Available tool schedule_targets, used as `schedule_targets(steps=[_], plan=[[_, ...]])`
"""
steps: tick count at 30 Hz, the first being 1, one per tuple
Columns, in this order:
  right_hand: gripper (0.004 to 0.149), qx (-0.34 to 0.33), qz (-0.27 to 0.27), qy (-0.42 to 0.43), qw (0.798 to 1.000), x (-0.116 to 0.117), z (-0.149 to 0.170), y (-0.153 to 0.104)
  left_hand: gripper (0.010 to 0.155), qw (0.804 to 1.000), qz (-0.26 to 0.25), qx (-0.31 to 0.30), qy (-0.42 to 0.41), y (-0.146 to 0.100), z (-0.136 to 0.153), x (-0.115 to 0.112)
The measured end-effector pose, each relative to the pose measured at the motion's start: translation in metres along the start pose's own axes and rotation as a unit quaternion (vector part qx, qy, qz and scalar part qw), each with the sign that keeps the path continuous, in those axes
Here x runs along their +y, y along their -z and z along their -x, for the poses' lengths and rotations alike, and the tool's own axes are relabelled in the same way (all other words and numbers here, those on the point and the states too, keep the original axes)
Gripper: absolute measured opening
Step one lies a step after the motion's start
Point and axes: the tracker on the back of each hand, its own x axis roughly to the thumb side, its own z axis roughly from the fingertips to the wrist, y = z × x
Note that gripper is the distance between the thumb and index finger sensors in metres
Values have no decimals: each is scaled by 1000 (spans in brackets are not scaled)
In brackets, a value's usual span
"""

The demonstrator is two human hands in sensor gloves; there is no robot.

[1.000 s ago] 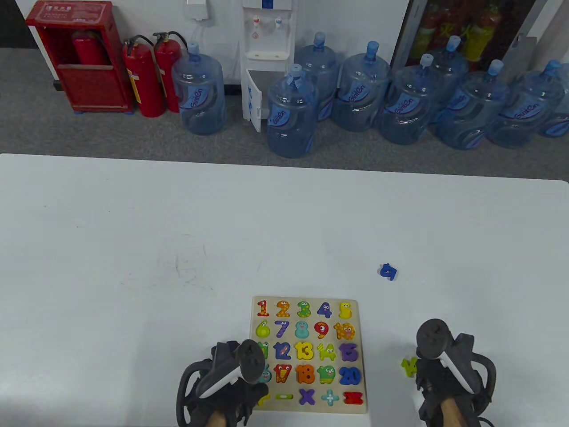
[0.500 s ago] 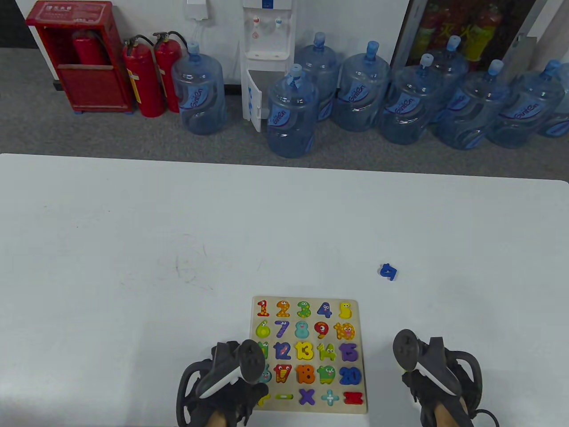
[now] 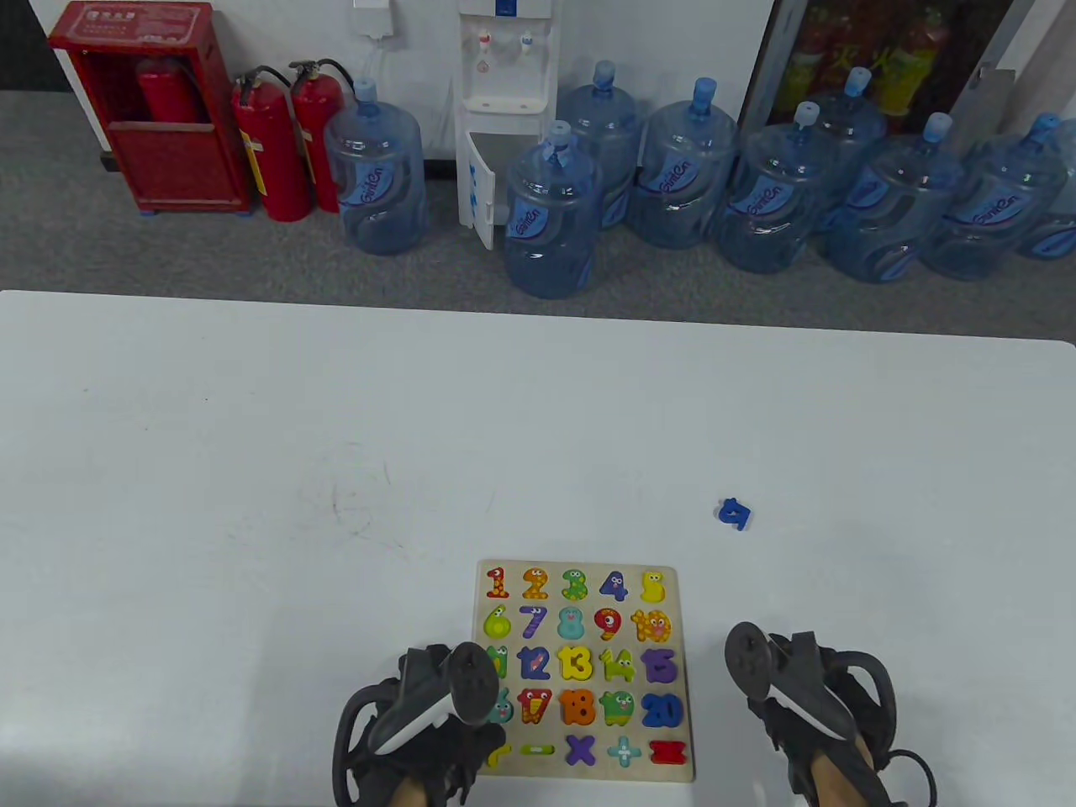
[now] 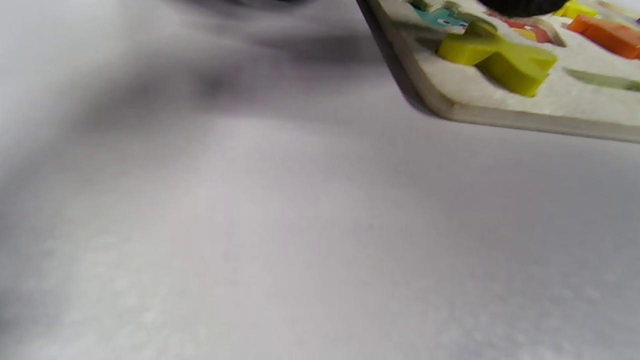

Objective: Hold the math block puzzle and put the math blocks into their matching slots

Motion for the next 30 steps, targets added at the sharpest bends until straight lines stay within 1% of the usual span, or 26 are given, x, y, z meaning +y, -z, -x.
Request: schedule_targets(steps=[7, 12, 16, 19, 21, 25, 27, 28, 30], plan=[[64, -16, 17, -38, 999, -4, -18, 9, 86, 1000, -3, 2, -2, 0, 3, 0], [65, -20, 19, 10, 1000, -2, -14, 11, 86, 1000, -4, 2, -11, -1, 5, 0], [65, -23, 25, 6, 999, -2, -16, 10, 86, 1000, -6, 2, -10, 0, 5, 0], [64, -41, 36, 12, 998, -6, -25, 6, 86, 1000, -9, 2, -14, 0, 5, 0], [63, -57, 39, 17, 997, -10, -37, 2, 86, 1000, -10, 3, -12, 0, 5, 0], [63, -75, 46, -12, 996, -15, -59, 1, 86, 1000, -7, 2, -11, 1, 4, 1], [63, -76, 55, -21, 995, -17, -65, 0, 86, 1000, -7, 2, -11, 1, 4, 1], [63, -75, 62, -29, 995, -19, -67, -2, 86, 1000, -7, 2, -10, 1, 4, 1], [58, -74, 85, -26, 993, -24, -70, -5, 86, 1000, -6, 2, -7, 1, 3, 1]])
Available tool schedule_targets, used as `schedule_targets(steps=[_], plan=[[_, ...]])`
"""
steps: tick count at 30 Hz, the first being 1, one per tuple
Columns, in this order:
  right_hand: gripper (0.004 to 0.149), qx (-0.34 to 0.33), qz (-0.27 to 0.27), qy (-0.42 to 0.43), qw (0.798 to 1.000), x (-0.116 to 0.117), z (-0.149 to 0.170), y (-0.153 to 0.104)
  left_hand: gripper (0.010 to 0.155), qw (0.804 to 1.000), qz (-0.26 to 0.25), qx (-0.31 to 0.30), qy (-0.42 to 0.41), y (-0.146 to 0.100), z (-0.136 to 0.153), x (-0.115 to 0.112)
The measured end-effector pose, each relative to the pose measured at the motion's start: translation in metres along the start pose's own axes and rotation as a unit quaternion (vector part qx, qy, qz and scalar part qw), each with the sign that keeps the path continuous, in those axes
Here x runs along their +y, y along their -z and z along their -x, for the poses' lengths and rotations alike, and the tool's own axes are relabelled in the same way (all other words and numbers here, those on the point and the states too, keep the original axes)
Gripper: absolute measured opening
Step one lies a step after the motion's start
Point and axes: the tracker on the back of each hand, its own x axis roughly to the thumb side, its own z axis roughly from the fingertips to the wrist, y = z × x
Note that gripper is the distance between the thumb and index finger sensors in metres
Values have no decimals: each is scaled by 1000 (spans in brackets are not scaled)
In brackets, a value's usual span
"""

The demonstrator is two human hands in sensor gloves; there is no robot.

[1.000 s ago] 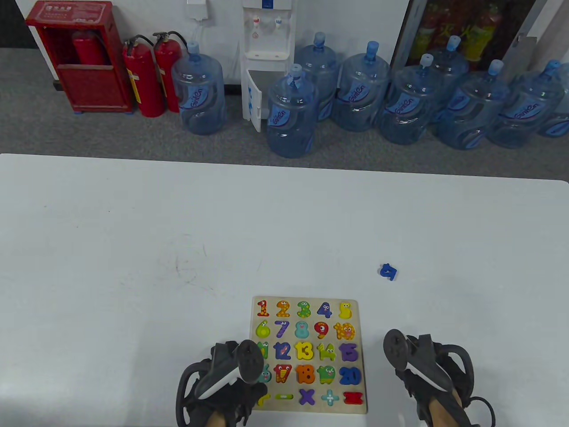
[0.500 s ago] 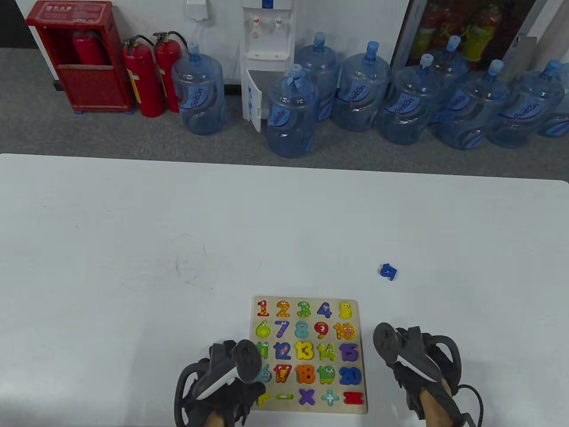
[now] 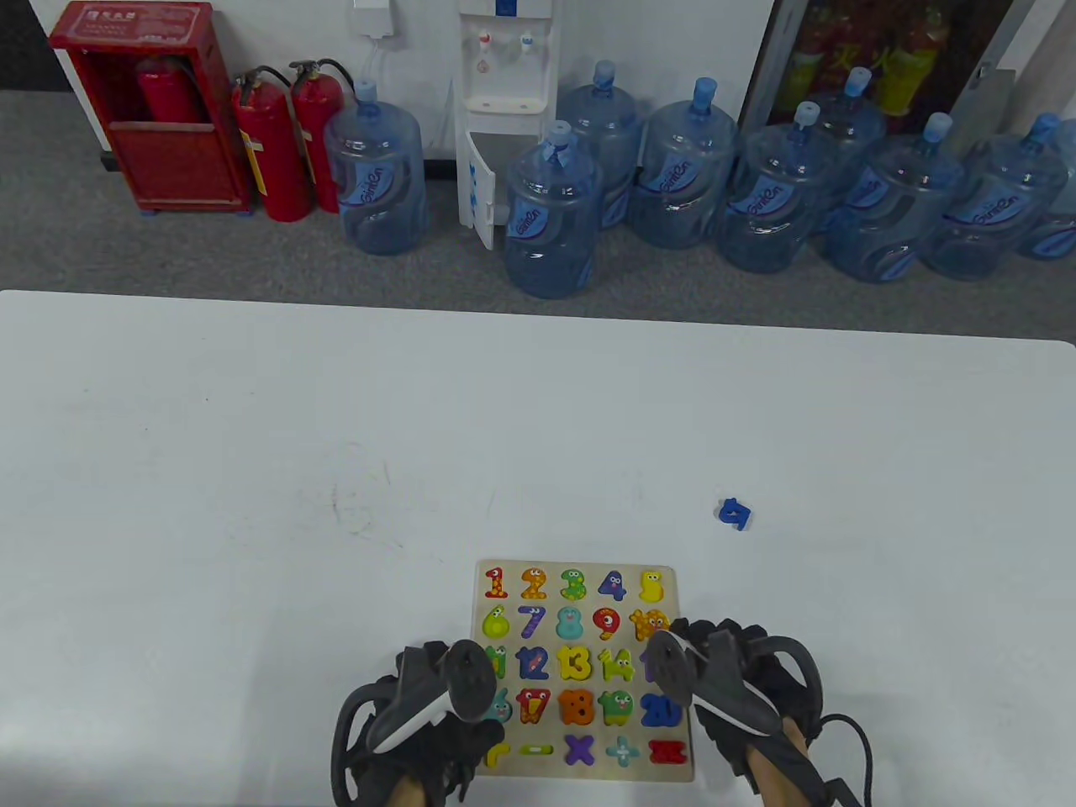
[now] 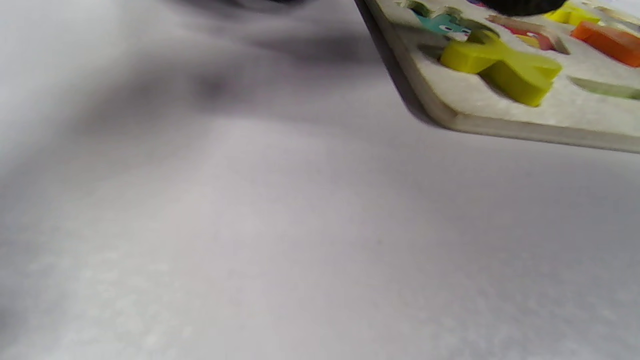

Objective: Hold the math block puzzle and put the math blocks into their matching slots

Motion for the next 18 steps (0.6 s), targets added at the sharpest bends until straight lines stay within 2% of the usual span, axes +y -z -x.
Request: schedule_targets(steps=[2, 5, 7, 10, 13, 18], plan=[[57, 2, -1, 5, 1000, -2, -2, 2, 86, 1000, 0, 0, 0, 0, 0, 0], [62, 20, -45, -6, 999, 8, 1, 9, 86, 1000, 2, -1, 2, 0, -1, 0], [61, 24, -58, -4, 998, 14, 5, 10, 86, 1000, 3, -1, 1, 0, -1, 0], [66, 24, -69, 9, 997, 17, 9, 6, 86, 1000, 4, 0, 4, 0, -1, 0], [63, 34, -43, 17, 998, 18, 14, 5, 86, 1000, 4, 0, 5, 0, -2, 0], [60, 39, -35, -1, 999, 15, 12, 7, 86, 1000, 4, -1, 4, 0, -2, 0]])
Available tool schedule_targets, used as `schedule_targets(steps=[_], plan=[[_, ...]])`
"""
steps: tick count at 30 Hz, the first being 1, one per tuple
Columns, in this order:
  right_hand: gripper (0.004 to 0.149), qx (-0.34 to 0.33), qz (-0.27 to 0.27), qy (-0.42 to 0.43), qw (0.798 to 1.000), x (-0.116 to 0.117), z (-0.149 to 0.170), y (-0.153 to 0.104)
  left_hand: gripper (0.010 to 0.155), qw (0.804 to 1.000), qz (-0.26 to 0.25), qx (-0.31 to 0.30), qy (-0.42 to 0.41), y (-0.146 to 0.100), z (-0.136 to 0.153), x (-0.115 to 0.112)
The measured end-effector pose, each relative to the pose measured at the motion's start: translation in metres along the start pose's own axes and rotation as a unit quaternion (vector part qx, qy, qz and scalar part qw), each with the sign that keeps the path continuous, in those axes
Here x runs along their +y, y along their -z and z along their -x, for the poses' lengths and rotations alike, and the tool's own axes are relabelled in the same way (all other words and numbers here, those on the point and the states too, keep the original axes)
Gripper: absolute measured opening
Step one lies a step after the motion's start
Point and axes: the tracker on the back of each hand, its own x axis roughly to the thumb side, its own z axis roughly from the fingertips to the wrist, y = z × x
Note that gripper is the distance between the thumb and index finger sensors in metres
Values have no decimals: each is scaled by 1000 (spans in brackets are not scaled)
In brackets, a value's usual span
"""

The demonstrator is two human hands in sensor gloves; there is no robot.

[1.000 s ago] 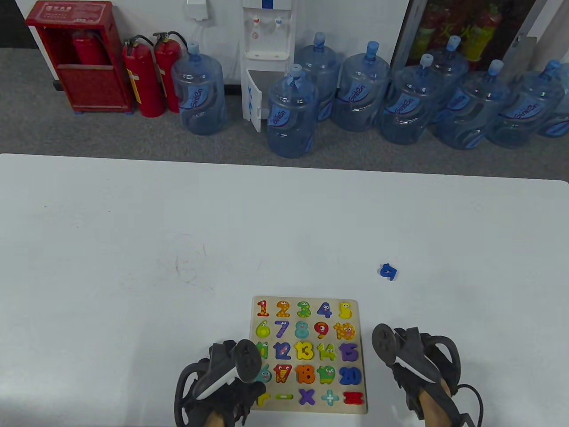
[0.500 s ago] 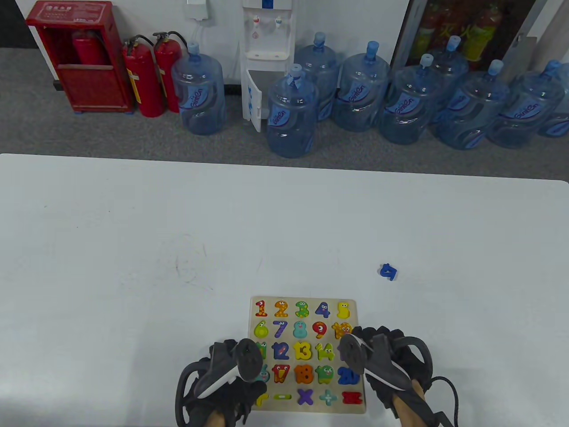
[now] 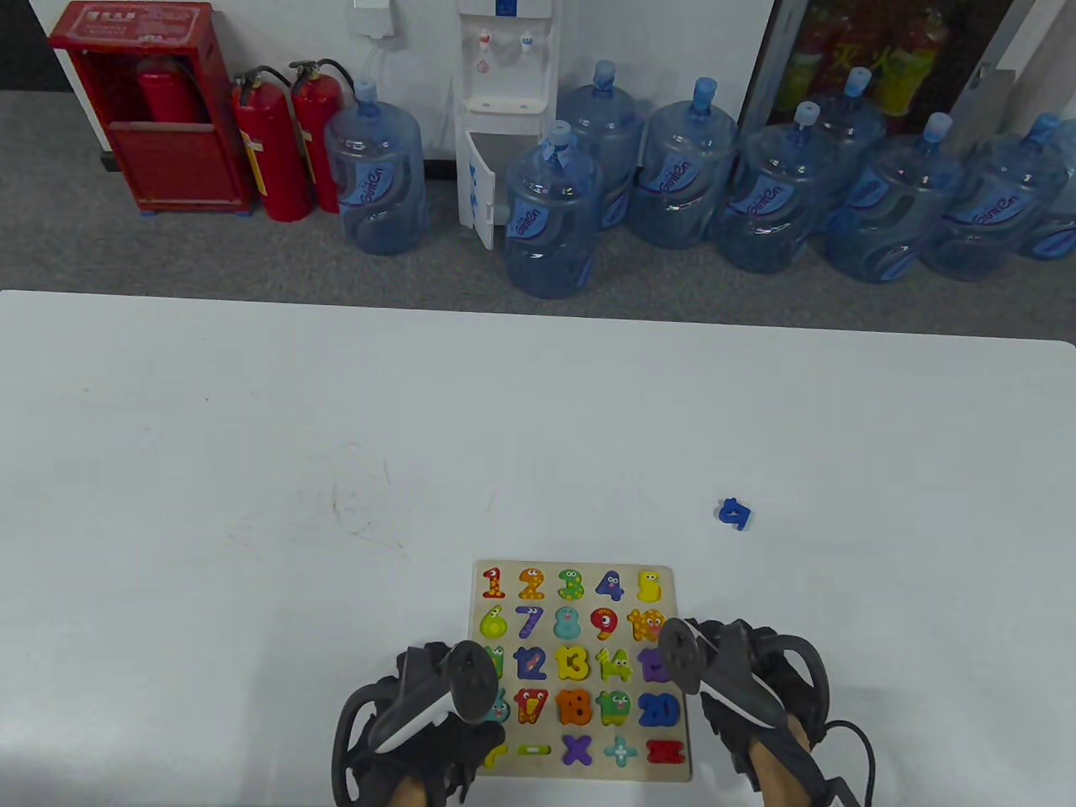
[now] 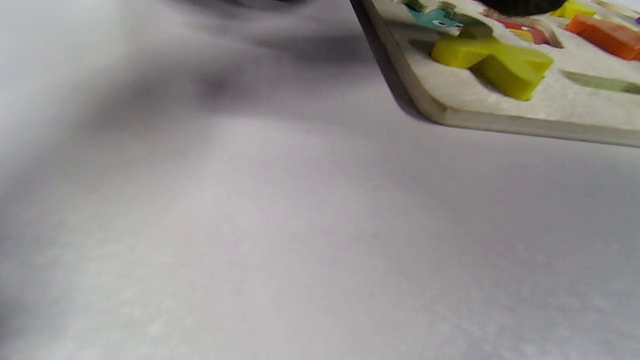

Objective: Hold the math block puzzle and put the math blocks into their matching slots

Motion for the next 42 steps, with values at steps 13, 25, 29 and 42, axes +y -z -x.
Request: schedule_targets(steps=[13, 25, 29, 42], plan=[[60, -67, 60, 51, 995, -38, -38, -8, 86, 1000, -12, -2, -9, 0, 1, 1], [60, -88, 30, 39, 995, -23, -70, 1, 86, 1000, -12, -2, -9, 0, 1, 1], [60, -98, 35, 32, 994, -25, -74, -1, 86, 1000, -12, -2, -9, 0, 2, 1], [65, -101, 42, 18, 994, -29, -75, -2, 86, 1000, -11, -4, -8, 0, 1, 1]])
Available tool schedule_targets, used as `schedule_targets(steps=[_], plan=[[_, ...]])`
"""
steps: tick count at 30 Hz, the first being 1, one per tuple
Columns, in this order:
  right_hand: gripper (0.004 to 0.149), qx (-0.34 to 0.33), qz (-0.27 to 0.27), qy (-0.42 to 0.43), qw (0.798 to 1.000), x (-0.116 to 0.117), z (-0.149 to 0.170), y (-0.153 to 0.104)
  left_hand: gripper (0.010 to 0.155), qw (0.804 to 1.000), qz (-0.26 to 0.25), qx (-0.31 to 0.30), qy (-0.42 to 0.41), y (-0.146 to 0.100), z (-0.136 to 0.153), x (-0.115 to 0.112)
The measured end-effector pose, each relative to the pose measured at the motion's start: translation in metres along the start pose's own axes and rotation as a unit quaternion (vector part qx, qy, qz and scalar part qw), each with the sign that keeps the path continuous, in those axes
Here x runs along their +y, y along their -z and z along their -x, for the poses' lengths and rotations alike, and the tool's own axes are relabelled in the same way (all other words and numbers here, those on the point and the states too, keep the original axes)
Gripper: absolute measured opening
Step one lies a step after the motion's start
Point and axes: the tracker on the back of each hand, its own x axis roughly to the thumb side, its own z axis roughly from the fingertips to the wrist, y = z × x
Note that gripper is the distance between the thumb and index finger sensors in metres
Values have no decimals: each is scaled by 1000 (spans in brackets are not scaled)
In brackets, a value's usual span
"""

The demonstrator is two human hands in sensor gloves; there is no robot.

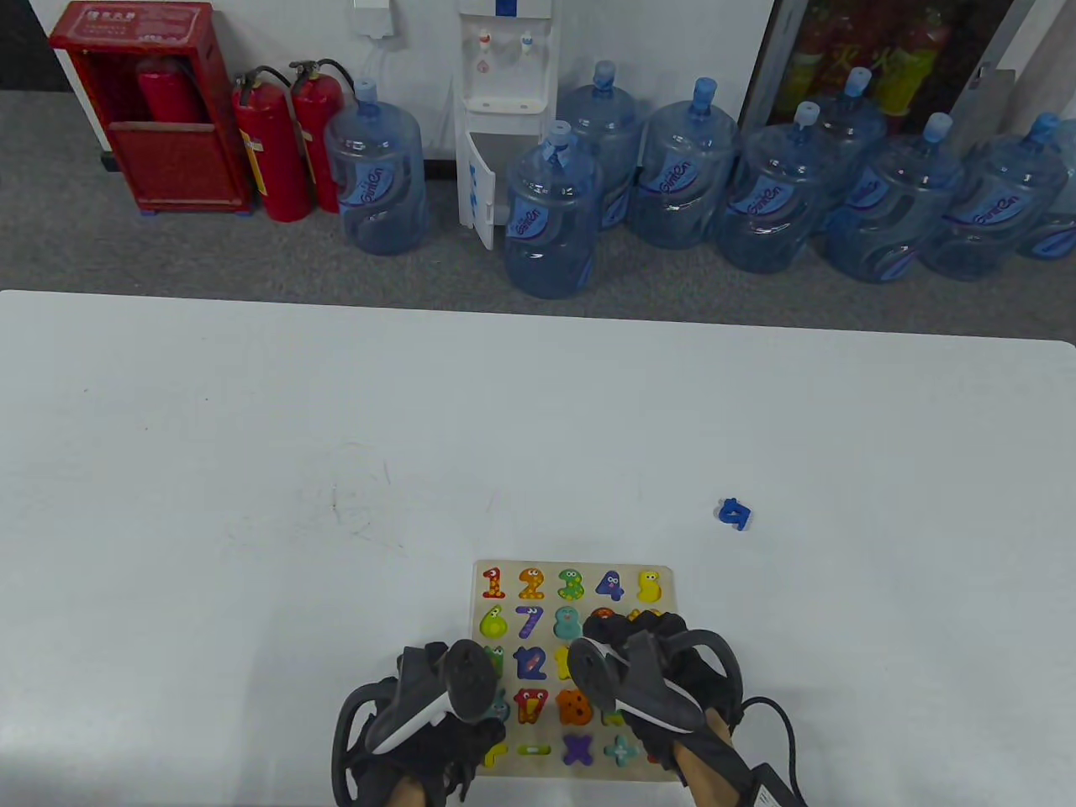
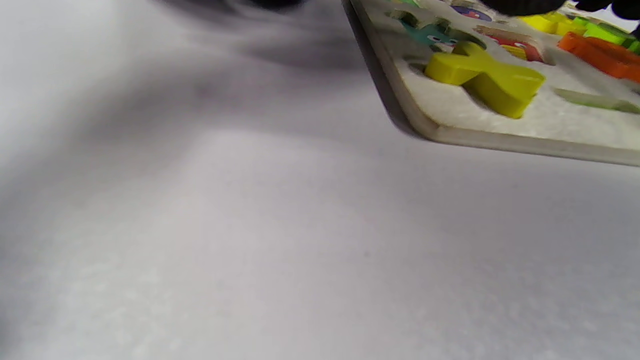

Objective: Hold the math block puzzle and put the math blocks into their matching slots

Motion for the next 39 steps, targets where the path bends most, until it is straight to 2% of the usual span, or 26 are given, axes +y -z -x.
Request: schedule_targets(steps=[6, 8, 13, 16, 23, 26, 30, 32, 34, 39], plan=[[67, 69, 2, 13, 998, -10, 44, -1, 87, 1000, -15, -4, -2, -1, 0, 1], [68, 105, -3, 5, 994, -11, 67, 0, 87, 999, -51, -11, -10, -3, 1, 5], [66, 189, -29, 35, 981, -7, 125, 3, 87, 997, -77, -6, -1, -5, 4, 8], [68, 215, -73, 68, 971, 1, 145, 14, 86, 997, -78, 2, 5, -5, 5, 7], [76, 226, -144, 90, 959, 25, 164, 64, 86, 997, -72, -7, -12, -6, 5, 7], [78, 245, -186, 66, 949, 40, 171, 90, 86, 997, -69, -14, -33, -5, 6, 6], [76, 234, -216, 64, 946, 53, 171, 108, 86, 998, -65, 2, -15, -5, 8, 5], [71, 233, -232, 57, 943, 55, 167, 108, 86, 998, -62, 6, -23, -5, 10, 4], [68, 224, -191, 29, 955, 47, 162, 100, 85, 998, -52, 11, -27, -4, 11, 3], [59, 202, -184, 9, 962, 37, 155, 72, 85, 998, -58, 14, -28, -5, 12, 3]])
